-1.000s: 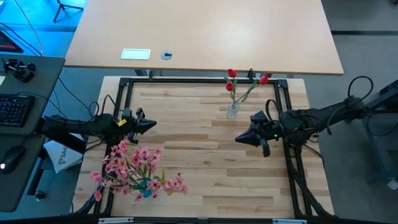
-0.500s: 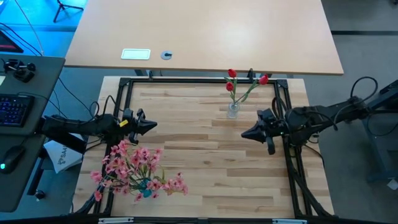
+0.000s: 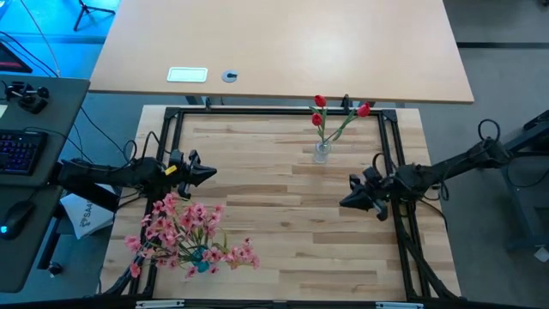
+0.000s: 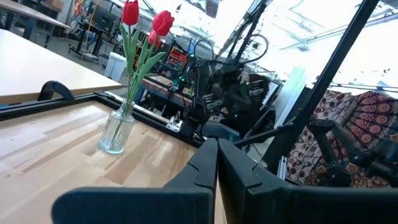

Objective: Sort flowers into vase by color
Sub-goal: Return to Home Position

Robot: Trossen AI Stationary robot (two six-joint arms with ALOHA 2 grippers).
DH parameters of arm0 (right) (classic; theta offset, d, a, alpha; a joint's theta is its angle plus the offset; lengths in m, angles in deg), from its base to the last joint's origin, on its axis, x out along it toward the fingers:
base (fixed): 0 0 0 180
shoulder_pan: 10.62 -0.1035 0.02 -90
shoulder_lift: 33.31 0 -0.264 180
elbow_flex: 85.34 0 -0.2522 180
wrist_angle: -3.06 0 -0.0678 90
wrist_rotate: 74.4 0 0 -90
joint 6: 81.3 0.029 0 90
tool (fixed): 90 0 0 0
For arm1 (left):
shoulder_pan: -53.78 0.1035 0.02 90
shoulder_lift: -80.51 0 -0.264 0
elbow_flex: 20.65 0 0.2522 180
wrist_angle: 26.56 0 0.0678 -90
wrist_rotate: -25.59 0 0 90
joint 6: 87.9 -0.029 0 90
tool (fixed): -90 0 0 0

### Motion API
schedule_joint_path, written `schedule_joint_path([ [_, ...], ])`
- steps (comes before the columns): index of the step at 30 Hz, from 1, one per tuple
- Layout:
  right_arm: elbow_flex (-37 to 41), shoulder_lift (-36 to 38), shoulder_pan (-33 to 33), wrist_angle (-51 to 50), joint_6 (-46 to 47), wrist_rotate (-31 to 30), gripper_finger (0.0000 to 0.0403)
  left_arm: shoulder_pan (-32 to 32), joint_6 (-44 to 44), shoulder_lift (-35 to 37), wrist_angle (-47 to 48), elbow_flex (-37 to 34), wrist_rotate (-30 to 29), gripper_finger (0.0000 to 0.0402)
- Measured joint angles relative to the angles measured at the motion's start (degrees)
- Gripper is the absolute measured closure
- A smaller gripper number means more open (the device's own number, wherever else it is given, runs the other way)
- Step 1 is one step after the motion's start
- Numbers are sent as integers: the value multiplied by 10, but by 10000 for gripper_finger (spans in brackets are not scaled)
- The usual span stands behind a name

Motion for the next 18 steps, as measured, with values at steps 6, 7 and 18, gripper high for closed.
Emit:
schedule_joint_path([
  [6,81,90,17,85,-53,-20,403,0,0,18,8,0,0,401],
  [7,89,103,21,86,-62,-20,403,0,0,26,11,0,0,401],
  [18,115,186,28,-35,-140,-11,403,1,0,95,140,1,0,401],
])
